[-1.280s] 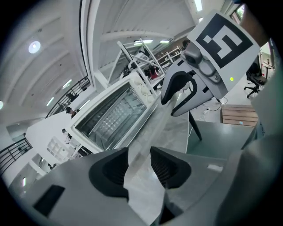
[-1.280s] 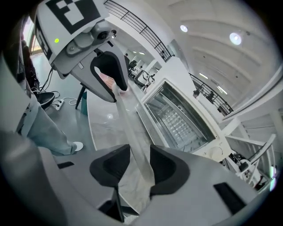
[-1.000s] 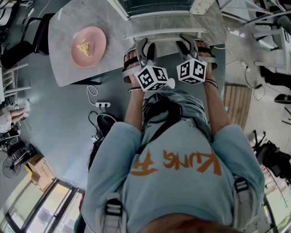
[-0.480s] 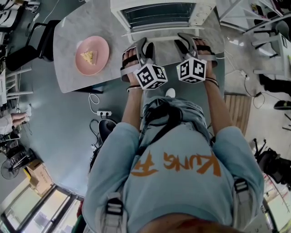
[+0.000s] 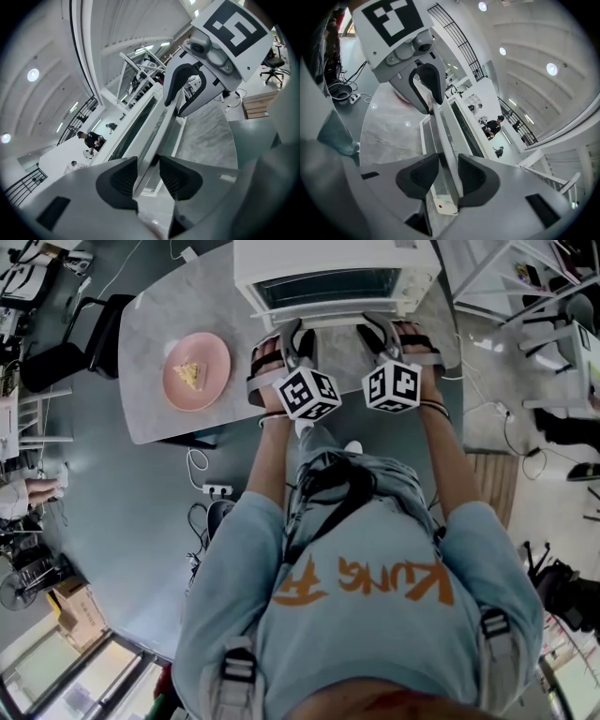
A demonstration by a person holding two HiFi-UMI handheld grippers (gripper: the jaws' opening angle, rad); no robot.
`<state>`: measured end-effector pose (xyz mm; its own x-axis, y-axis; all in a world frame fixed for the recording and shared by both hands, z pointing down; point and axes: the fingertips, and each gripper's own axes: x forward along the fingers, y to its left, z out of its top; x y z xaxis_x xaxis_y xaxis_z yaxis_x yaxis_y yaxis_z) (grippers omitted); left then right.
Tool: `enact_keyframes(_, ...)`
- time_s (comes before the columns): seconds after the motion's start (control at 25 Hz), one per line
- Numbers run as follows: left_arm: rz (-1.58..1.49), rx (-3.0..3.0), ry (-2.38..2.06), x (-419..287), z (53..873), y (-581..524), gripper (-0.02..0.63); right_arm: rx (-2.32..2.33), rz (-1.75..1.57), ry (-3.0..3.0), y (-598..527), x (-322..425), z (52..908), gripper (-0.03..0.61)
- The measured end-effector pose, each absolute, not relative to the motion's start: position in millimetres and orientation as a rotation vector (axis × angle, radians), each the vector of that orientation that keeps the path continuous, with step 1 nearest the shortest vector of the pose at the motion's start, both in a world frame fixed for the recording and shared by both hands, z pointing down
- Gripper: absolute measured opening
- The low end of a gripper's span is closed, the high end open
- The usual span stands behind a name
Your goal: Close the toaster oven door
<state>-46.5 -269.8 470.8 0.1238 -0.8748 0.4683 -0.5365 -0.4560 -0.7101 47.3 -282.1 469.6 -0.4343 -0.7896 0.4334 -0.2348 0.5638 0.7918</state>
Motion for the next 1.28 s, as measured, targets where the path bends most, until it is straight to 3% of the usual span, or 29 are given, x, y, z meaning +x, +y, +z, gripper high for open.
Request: enact_keyframes(1.28,-1.155,-2.024,1.435,-54,443,-341,0.161,0.921,-0.95,-1.867,-358,37,445,0.126)
